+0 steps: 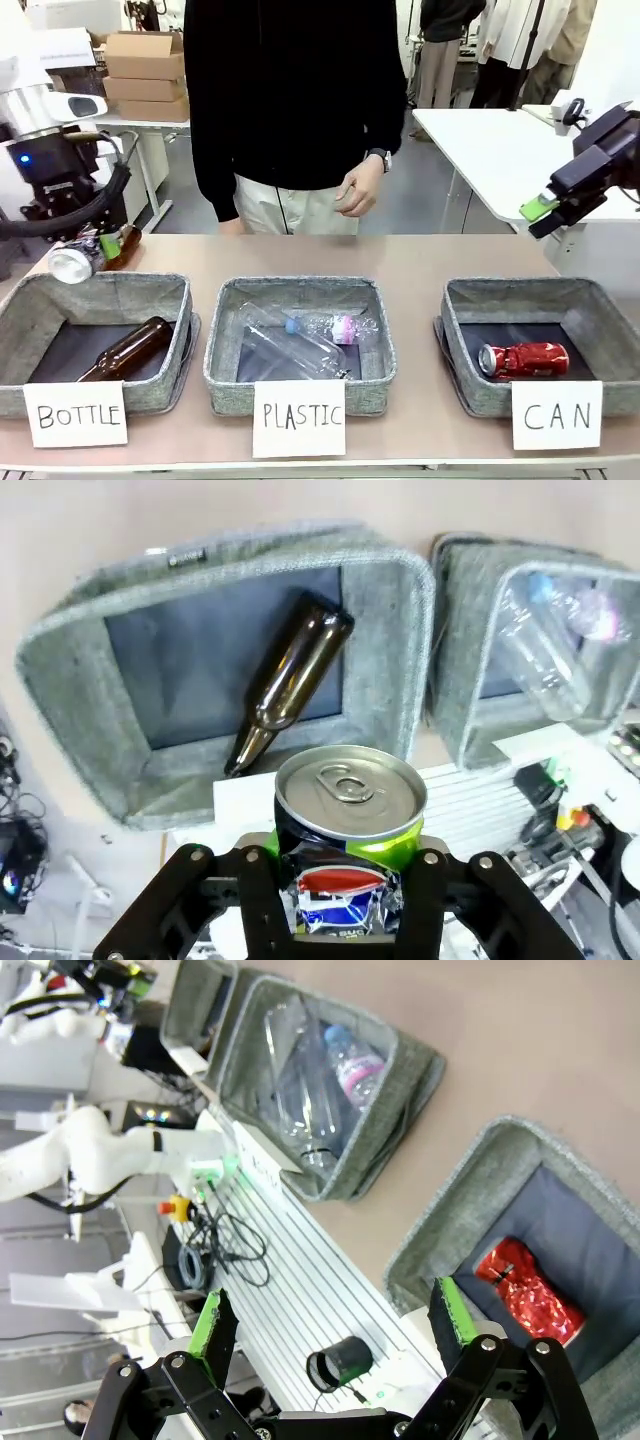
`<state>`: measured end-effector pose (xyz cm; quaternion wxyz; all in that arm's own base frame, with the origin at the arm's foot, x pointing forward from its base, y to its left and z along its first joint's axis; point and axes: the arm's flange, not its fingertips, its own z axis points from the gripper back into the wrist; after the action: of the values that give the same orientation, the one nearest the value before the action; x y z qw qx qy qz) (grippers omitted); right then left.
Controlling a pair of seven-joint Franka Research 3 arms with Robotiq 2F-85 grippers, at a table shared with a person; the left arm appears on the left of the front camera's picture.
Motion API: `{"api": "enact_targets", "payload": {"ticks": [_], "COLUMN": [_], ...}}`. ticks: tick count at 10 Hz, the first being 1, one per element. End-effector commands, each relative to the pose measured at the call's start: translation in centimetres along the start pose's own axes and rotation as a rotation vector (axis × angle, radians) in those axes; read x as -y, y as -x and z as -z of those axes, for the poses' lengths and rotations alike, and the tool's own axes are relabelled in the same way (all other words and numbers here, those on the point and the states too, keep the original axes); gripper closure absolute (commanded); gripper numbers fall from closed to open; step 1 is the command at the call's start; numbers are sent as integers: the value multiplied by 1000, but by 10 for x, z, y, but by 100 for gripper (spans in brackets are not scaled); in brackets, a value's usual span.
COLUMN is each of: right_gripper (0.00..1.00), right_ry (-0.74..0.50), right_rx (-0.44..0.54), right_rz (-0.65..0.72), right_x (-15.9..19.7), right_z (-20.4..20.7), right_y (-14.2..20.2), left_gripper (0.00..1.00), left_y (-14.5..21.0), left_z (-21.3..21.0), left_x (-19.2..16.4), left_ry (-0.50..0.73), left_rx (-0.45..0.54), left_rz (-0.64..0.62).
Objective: Sort the can waste into the basket.
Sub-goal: Pick up the can waste from the table and place it in the right Fabric basket.
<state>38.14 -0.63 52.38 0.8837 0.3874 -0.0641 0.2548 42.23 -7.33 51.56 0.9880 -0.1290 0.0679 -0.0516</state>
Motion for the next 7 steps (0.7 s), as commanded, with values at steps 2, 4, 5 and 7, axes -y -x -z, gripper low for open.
{"api": "enact_targets", "payload": {"ticks": [2,4,5,7], "right_gripper": [0,0,0,0], "right_ry": [102,139,163,189], "right_rx": [47,203,255,382], "right_rz": [21,93,148,331], "right_x": [-19,-21,-16,9], "right_z": [-29,-84,-104,-146], "right_y": [4,48,76,169], "left_gripper": [64,64,64,64], "left_y": [-47,-111,-121,-131], "left_z": [32,61,70,98], "left_x": [14,136,180,311], "left_ry": [101,-39,-59,-149], "left_rx": [-51,-3,-17,-53], "left_rz": [126,276,352,590]}}
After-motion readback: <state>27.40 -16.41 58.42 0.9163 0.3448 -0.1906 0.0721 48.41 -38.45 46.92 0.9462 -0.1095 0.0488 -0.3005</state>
